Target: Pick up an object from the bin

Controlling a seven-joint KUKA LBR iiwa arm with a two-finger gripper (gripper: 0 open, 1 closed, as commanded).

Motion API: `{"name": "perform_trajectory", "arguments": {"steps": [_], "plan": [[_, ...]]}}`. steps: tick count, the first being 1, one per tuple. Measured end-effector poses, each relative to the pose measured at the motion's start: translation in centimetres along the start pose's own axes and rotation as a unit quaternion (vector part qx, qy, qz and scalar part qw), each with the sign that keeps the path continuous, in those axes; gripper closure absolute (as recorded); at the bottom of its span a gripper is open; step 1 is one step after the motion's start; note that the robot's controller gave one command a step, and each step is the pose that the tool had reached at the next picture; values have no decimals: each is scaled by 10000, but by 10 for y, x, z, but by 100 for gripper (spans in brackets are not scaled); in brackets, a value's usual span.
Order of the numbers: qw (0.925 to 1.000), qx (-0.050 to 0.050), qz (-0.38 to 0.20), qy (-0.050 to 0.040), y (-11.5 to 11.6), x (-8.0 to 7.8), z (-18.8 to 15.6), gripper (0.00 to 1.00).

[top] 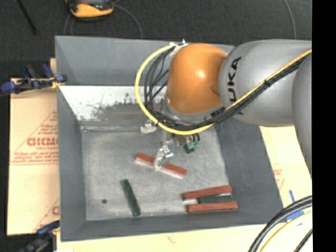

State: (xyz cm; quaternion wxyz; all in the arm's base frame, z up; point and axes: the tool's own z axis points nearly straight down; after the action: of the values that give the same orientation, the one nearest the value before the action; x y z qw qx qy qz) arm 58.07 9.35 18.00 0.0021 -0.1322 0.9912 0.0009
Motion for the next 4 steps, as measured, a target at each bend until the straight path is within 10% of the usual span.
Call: {"name": "perform_trajectory", "arguments": {"steps": [1,2,4], "plan": [[9995,0,324,15,-5,-3,19,0],[9987,7,-502,-71,-19,0,95,100],[9992,3,-392,19,-28,3,49,100]]}}
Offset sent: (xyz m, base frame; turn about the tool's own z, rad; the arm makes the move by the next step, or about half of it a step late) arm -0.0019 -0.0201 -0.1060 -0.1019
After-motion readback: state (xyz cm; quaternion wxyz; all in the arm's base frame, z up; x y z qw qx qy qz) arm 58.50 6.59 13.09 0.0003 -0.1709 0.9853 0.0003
